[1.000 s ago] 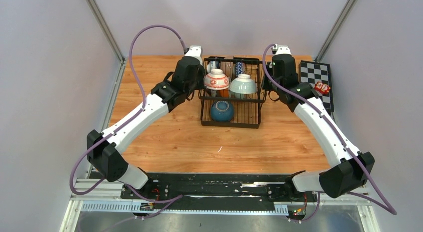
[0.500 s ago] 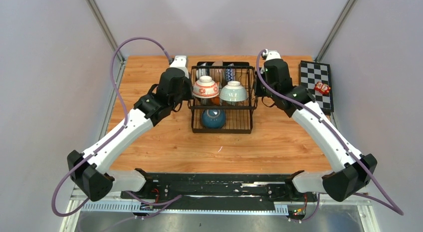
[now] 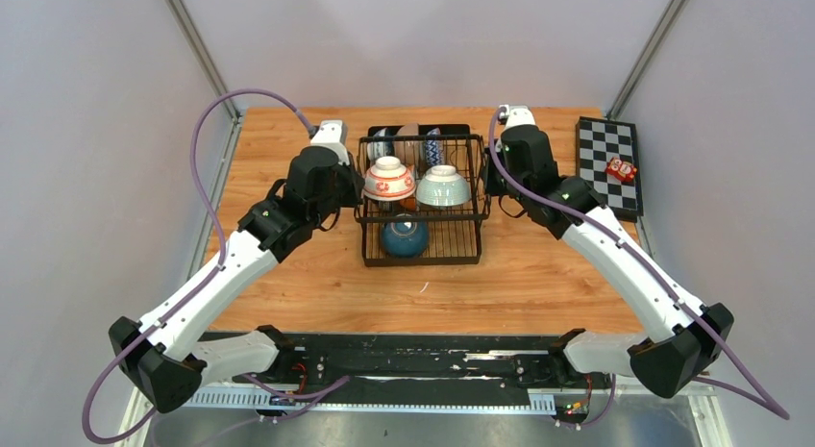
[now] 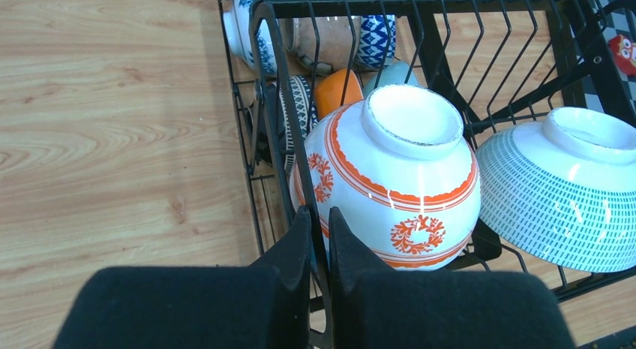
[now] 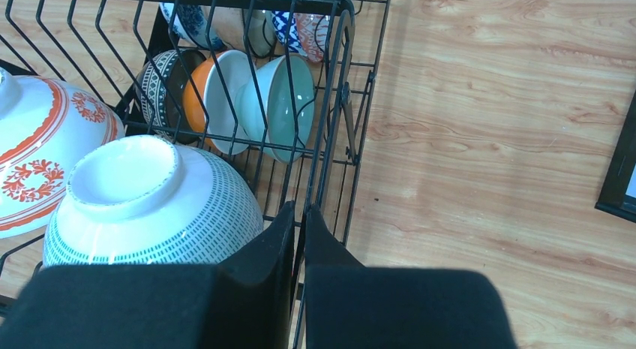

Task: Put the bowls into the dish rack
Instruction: Move the dish rack to the center of the board, then reset both arms

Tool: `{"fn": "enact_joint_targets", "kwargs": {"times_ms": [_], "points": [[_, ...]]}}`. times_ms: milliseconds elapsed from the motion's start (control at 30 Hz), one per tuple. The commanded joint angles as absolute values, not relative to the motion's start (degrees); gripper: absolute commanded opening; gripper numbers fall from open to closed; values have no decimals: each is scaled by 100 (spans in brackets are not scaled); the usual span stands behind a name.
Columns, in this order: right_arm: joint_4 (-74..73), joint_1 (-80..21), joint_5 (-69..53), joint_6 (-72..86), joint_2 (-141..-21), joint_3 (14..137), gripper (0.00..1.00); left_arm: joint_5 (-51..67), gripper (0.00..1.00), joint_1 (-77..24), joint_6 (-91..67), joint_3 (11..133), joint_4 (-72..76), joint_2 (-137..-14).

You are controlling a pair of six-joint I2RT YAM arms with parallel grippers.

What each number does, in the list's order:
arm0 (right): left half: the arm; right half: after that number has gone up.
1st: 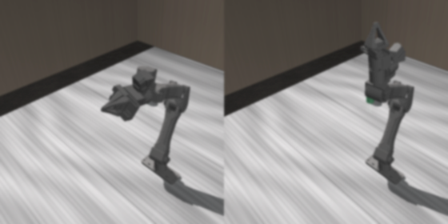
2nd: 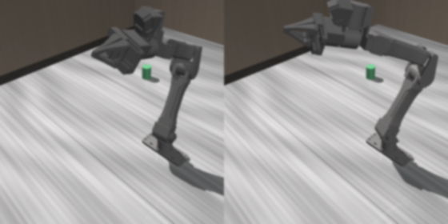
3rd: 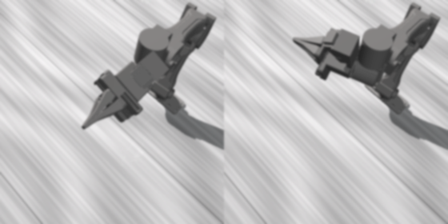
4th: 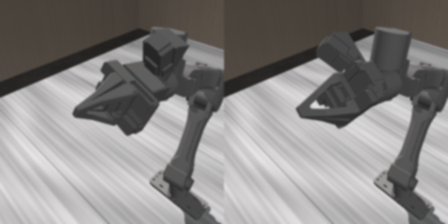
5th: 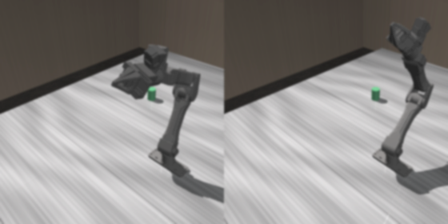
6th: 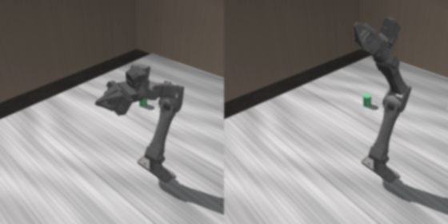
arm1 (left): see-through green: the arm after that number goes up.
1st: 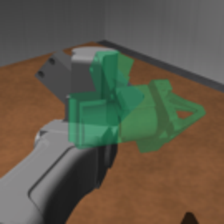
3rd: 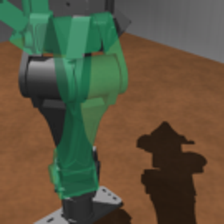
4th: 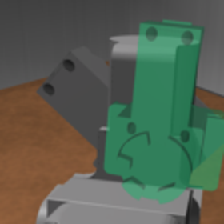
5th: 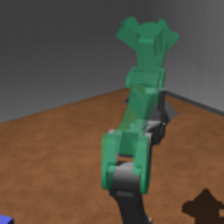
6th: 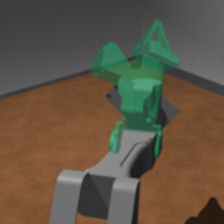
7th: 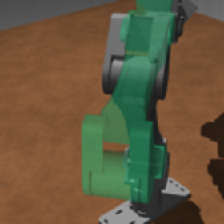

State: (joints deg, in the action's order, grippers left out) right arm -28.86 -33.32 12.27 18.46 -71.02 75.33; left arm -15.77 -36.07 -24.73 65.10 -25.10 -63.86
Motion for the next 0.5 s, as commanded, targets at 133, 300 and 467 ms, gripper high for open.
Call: {"fn": "enact_joint_targets", "kwargs": {"times_ms": [133, 300, 467], "points": [[-2855, -3333, 1469, 1457, -6813, 7517, 8, -1481, 22, -3588, -1972, 6577, -2743, -6047], [-2855, -3331, 1586, 1367, -6650, 7617, 21, -1698, 36, -3588, -1871, 6768, -2895, -6047], [-2855, -3332, 1562, 1271, -6345, 7580, 50, -1821, 54, -3588, -1761, 6928, -3027, -5937]]}}
